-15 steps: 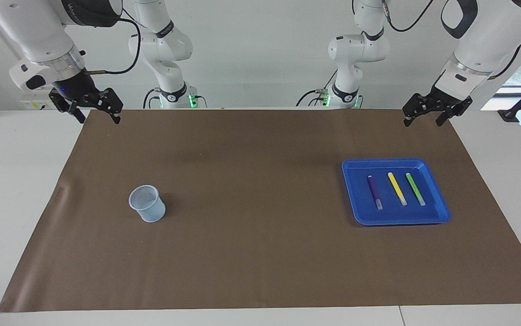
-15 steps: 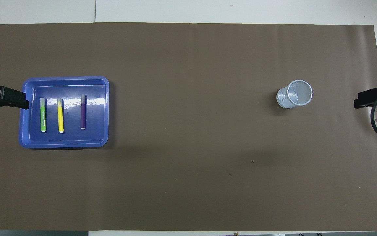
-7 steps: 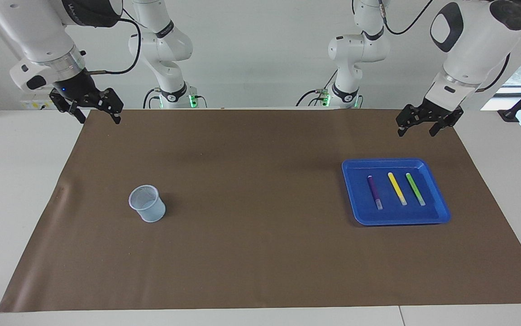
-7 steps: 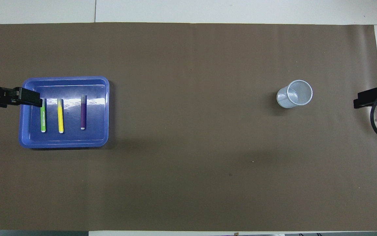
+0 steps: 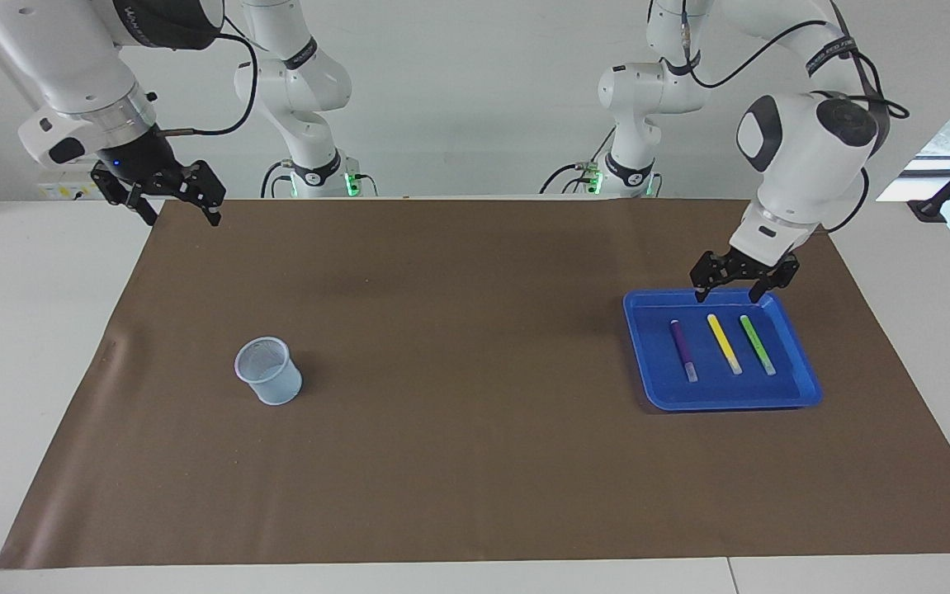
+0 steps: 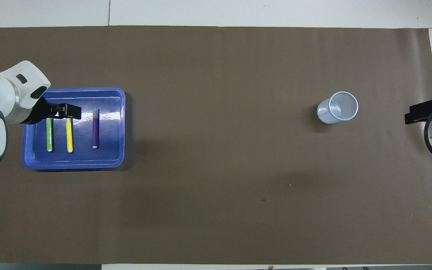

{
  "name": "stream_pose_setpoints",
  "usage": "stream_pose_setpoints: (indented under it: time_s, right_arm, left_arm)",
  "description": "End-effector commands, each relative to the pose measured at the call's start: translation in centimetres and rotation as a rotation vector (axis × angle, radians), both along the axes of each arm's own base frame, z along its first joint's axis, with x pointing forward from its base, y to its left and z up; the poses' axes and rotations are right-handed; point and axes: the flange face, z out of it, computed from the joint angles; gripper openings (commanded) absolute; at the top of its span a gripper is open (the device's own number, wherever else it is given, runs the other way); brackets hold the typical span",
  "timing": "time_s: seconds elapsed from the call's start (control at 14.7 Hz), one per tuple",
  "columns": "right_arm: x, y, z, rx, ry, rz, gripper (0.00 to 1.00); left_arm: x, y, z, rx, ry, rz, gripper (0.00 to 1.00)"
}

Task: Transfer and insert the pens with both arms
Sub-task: 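Reach the left gripper into the tray and grasp the purple pen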

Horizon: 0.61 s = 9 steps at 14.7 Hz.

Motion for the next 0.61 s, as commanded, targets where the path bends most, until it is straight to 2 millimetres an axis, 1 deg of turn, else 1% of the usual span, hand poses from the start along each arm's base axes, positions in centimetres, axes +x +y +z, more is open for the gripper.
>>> stream_pose_setpoints:
  time_s: [0.0,0.07,0.2,0.27,0.41,0.48,0.54]
  right_arm:
    - [0.2,-0.1,0.1,0.010,-0.007,0.022,1.00]
    - [0.2,-0.1,0.1,0.010,-0.007,0.022,1.00]
    - [0.2,-0.1,0.0,0.010,-0.006,0.022,1.00]
    - [0.2,-0.1,0.0,0.010,-0.006,0.022,1.00]
    - [0.1,-0.1,0.0,0.010,-0.006,0.022,1.00]
    - [0.1,-0.1,0.0,0.010,-0.006,0.022,1.00]
    - [0.2,-0.1,0.0,0.010,-0.004,0.022,1.00]
  left_arm:
    - [1.7,-1.5,-4.6,0.016,-0.014,-0.029,1.00]
    - [1.9,-1.6,-6.4,0.016,-0.013,-0.030,1.00]
    - [2.4,-1.7,-8.8,0.016,-0.036,-0.033,1.00]
    - [2.6,-1.6,-9.4,0.015,-0.043,-0.031,1.00]
    - [2.8,-1.3,-11.8,0.027,-0.022,-0.033,1.00]
    - [2.8,-1.2,-12.6,0.031,-0.019,-0.035,1.00]
    - [2.1,-0.8,-13.7,0.033,0.001,-0.031,1.00]
